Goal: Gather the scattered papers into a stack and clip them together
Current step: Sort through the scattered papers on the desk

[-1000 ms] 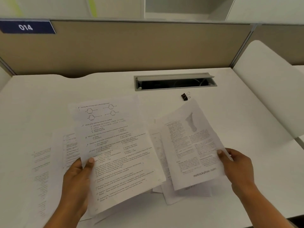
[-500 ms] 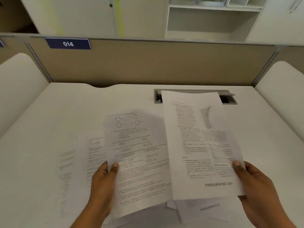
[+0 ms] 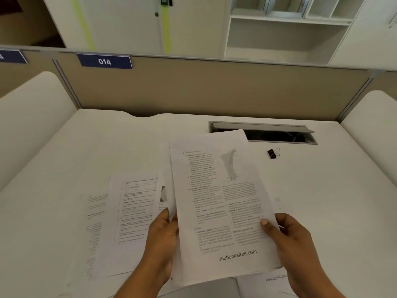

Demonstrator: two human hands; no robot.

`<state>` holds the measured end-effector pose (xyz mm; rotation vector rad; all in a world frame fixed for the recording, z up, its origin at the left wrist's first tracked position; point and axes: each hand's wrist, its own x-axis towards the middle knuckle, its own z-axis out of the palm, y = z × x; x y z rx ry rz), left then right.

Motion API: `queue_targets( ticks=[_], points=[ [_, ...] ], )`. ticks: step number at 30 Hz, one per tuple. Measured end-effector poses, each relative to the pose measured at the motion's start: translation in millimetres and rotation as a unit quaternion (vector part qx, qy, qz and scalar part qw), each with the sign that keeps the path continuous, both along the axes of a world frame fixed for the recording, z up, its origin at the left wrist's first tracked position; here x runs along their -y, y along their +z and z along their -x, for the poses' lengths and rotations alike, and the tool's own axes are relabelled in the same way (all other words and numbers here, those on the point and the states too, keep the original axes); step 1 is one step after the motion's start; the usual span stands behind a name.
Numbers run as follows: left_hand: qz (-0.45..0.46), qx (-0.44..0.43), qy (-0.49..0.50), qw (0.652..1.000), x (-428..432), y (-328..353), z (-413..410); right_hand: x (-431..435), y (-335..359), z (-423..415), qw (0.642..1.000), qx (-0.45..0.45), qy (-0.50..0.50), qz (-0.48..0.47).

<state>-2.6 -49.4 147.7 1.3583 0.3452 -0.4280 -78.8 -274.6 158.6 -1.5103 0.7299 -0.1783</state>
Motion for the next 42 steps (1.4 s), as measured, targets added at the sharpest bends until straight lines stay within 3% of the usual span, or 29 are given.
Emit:
queue_targets(
  ticks=[10,18,23,34,39,42],
  points=[
    [0.004,0.018,-0.028,0.999,4.0,6.4,2.7,2.8,-9.5,2.2,0.998,-0.009,0.056,-0.005],
    [0.013,-0.006,-0.004,1.000,8.2,4.6,0.1,2.5,-15.7,7.0,1.000,0.010,0.021,-0.014],
    [-0.036,0.026,-0.043,0.998,9.2,3.6,-2.7,-0.2,-18.6,8.0,0.999,0.014,0.029,-0.020],
    [-0.051,0.033,-0.056,0.997,-2.1,-2.0,-6.3,7.7,-12.0,7.2,0.997,-0.017,0.076,-0.019],
    [-0.062,0.025,-0.031,0.997,-17.2,-10.1,-12.0,33.2,-21.5,8.2,0.998,-0.051,0.009,0.041],
    [-0.068,0.024,-0.020,0.997,-25.1,-15.9,-14.5,54.8,-35.9,16.8,0.986,-0.096,-0.007,0.136]
  ],
)
